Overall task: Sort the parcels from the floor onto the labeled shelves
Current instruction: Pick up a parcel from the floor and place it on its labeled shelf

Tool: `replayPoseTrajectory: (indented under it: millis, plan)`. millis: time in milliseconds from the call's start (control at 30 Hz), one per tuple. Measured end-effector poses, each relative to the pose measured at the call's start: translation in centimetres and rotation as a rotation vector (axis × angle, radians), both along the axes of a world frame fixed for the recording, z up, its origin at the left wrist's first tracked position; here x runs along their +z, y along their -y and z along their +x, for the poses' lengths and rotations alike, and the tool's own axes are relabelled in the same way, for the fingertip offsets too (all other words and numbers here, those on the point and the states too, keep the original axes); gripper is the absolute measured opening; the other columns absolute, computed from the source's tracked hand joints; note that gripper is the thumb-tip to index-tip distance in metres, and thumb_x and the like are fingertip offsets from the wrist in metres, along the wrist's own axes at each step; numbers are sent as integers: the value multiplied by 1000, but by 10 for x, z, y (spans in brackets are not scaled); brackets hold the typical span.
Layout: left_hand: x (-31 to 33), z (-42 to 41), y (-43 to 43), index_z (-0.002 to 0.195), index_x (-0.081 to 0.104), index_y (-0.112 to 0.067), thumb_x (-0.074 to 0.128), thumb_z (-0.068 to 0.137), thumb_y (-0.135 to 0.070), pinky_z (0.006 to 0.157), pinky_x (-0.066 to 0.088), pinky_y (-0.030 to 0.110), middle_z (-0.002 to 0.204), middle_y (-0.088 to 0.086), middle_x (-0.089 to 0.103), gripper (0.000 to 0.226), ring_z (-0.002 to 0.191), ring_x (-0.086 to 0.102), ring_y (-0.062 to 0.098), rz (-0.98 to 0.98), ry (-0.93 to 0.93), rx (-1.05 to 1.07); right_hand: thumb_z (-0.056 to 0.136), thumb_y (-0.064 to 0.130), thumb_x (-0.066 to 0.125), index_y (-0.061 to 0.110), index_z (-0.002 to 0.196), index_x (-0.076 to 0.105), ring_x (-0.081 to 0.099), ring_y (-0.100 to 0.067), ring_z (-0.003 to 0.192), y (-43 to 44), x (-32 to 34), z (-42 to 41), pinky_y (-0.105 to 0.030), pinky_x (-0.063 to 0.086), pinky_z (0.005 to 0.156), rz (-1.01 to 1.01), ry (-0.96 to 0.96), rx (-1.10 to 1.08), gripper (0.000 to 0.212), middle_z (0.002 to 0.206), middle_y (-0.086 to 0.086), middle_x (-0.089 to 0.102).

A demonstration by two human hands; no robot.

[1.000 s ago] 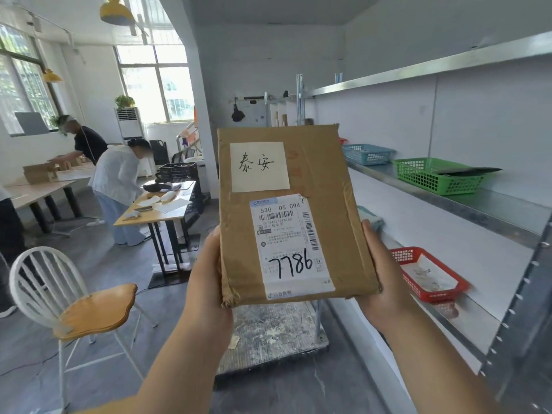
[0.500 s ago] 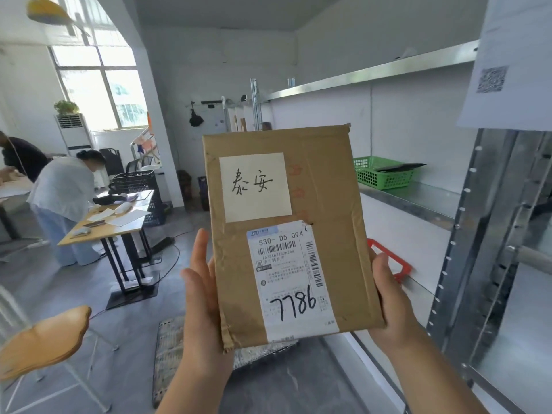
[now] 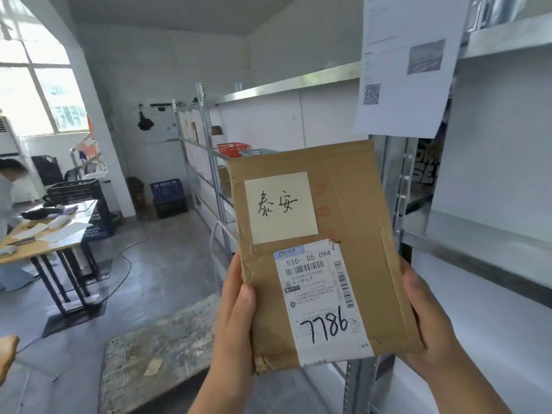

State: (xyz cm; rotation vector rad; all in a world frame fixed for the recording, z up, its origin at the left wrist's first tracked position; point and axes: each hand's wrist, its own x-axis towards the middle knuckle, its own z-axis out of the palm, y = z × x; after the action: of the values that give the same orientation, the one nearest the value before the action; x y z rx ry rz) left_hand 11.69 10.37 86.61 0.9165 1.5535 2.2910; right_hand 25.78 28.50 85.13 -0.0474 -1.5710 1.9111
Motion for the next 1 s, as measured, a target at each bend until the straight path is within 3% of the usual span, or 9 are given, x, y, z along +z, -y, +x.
replayPoseTrajectory:
  millis: [67,133,267,367,533,733,867,1000]
  plan:
    - [-13,16,-5,155,49,-22,76,66,-82,108,53,47,149,7,63,112,135,63,29,43,3,-129,72,74,79,31,140,66,65,-37,130,-5,-4,18,-60,52,103,-1,-10,-61,82,143,-14,67]
    - [-22,24,-5,160,43,-31,75,79,-72,117,39,63,160,7,54,96,145,53,34,60,11,-221,79,71,75,25,146,61,62,-40,132,-7,-6,35,-65,47,107,29,-26,-126,83,145,-16,65]
    - [-18,33,-18,157,47,-34,76,79,-70,117,38,60,156,7,58,91,142,57,33,81,26,-355,81,68,75,16,157,44,50,-46,143,-1,-11,66,-78,36,111,46,-35,-253,97,156,-20,53]
    - [-18,41,-27,157,47,-31,77,78,-70,118,36,63,156,8,58,93,143,56,34,89,32,-461,78,72,75,22,152,51,54,-46,140,12,-12,90,-80,39,108,38,-35,-398,93,152,-18,57]
    - [-26,52,-35,155,50,-30,78,76,-72,116,37,68,155,10,59,94,142,56,37,53,64,-598,78,78,69,28,145,59,62,-36,134,45,-14,127,-63,52,106,53,-3,-603,85,146,-10,65]
    - [-34,82,-40,151,55,-32,83,62,-77,105,51,57,146,6,68,103,131,66,33,6,141,-766,80,76,68,27,144,62,66,-31,130,92,-20,168,-42,60,97,11,14,-826,80,143,-8,67]
    - [-36,112,-39,150,57,-35,84,62,-77,109,47,64,146,5,67,101,131,66,33,-8,150,-875,77,77,72,27,140,65,67,-32,128,122,-20,200,-41,61,95,-33,12,-966,81,140,-10,69]
    - [-33,153,-33,148,57,-38,85,60,-76,103,52,63,145,5,68,100,128,68,34,-21,168,-1003,73,77,75,34,130,73,71,-23,122,151,-15,236,-31,61,89,-41,-25,-1065,72,135,-5,74]
